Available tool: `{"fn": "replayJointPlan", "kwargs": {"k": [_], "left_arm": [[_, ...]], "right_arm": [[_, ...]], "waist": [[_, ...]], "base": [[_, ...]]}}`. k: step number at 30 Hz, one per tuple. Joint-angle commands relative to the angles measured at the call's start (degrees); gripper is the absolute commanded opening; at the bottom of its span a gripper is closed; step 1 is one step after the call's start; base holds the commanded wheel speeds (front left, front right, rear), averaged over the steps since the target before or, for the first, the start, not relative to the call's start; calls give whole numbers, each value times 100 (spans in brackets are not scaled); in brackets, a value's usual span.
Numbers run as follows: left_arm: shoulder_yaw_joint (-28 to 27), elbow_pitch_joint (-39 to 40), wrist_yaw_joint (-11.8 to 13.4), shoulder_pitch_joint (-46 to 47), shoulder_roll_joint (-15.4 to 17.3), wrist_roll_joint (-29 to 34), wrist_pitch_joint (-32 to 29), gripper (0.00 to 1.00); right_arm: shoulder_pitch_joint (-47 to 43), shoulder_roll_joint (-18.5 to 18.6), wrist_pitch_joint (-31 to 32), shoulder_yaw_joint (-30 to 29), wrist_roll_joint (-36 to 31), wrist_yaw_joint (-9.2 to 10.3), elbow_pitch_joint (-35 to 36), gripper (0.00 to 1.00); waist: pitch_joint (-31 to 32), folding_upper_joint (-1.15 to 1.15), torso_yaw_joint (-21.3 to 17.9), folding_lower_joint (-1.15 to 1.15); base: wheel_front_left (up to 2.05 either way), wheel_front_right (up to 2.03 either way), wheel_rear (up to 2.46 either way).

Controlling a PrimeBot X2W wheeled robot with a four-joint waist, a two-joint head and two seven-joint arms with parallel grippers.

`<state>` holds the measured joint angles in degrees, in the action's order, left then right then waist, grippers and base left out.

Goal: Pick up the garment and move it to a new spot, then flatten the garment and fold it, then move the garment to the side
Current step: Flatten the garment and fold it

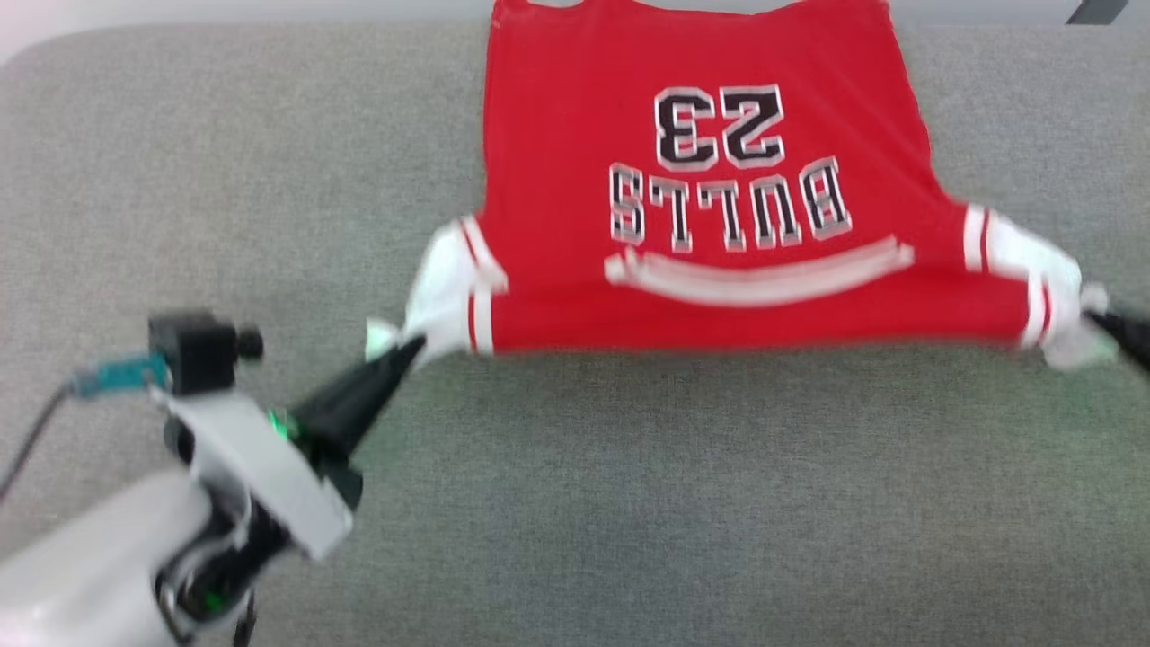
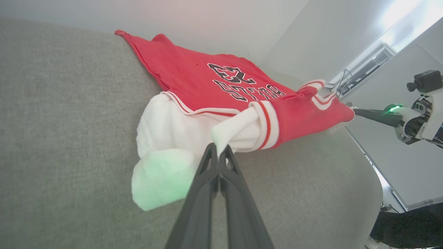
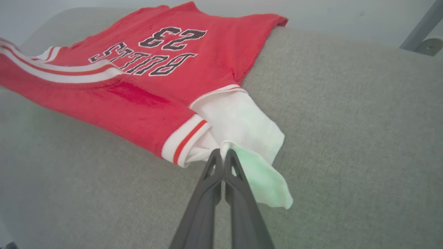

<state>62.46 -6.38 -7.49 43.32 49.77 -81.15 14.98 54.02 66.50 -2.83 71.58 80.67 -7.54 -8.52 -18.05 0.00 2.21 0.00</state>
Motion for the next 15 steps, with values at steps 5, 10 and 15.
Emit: {"fn": "replayJointPlan", "kwargs": {"k": [5, 10, 15], "left_arm": [[-5, 161, 9, -738, 237, 367, 25, 0], [118, 528, 9, -1383, 570, 337, 25, 0], [302, 1002, 208, -1709, 890, 326, -99, 0]], "right_arm": [[-834, 522, 105, 79, 109, 10, 794, 0], [-1548, 1003, 352, 133, 224, 10, 1585, 0], [-1975, 1305, 348, 145, 203, 10, 2042, 0]], "waist": [[7, 0, -4, 0], [-24, 0, -20, 0], [-73, 0, -7, 0]], "base": [[0, 0, 0], [0, 0, 0], [0, 0, 0]]}}
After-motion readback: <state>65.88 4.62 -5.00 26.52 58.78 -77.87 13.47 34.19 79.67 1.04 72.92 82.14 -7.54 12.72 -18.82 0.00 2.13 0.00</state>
